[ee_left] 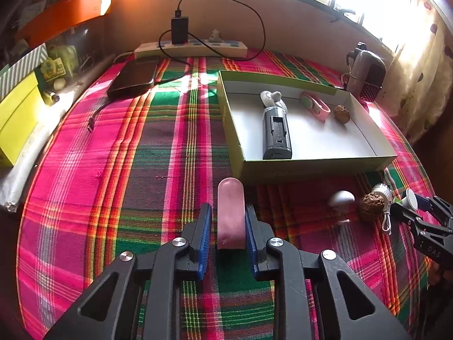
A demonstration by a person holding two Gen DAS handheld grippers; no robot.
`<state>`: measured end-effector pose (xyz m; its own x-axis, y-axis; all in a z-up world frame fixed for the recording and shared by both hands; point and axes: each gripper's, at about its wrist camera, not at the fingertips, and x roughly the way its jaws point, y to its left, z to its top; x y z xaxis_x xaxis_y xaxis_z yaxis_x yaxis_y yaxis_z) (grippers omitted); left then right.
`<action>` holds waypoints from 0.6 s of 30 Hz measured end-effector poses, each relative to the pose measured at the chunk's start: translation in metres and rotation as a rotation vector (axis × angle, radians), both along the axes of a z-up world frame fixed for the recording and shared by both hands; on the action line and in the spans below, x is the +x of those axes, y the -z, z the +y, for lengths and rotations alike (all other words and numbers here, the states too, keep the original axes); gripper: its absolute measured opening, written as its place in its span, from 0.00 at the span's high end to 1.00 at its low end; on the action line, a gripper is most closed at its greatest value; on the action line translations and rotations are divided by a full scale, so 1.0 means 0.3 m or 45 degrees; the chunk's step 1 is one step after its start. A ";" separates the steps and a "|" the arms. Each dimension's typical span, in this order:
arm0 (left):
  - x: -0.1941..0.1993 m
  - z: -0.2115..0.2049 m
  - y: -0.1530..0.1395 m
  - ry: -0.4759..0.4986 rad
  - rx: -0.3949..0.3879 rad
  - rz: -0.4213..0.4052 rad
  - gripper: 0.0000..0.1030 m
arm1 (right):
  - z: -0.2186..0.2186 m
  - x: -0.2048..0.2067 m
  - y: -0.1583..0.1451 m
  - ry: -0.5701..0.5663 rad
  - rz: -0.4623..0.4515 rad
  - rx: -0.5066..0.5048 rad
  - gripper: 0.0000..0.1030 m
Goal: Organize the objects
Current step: 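Close the left gripper on the pink rounded block while the right closes on the green-rimmed white disc, then lift and carry the pink block and the white disc over the box with both grippers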
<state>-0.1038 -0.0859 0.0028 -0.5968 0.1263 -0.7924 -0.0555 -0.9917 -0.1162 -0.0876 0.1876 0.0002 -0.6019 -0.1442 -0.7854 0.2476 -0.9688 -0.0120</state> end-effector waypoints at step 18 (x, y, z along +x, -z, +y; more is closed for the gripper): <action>0.001 -0.005 0.001 -0.005 0.000 0.000 0.85 | -0.006 0.010 -0.005 -0.001 0.011 0.006 0.66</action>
<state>-0.1036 -0.0875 0.0024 -0.5972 0.1242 -0.7924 -0.0519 -0.9918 -0.1164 -0.0847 0.1857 0.0019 -0.6085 -0.1406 -0.7810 0.2481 -0.9686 -0.0190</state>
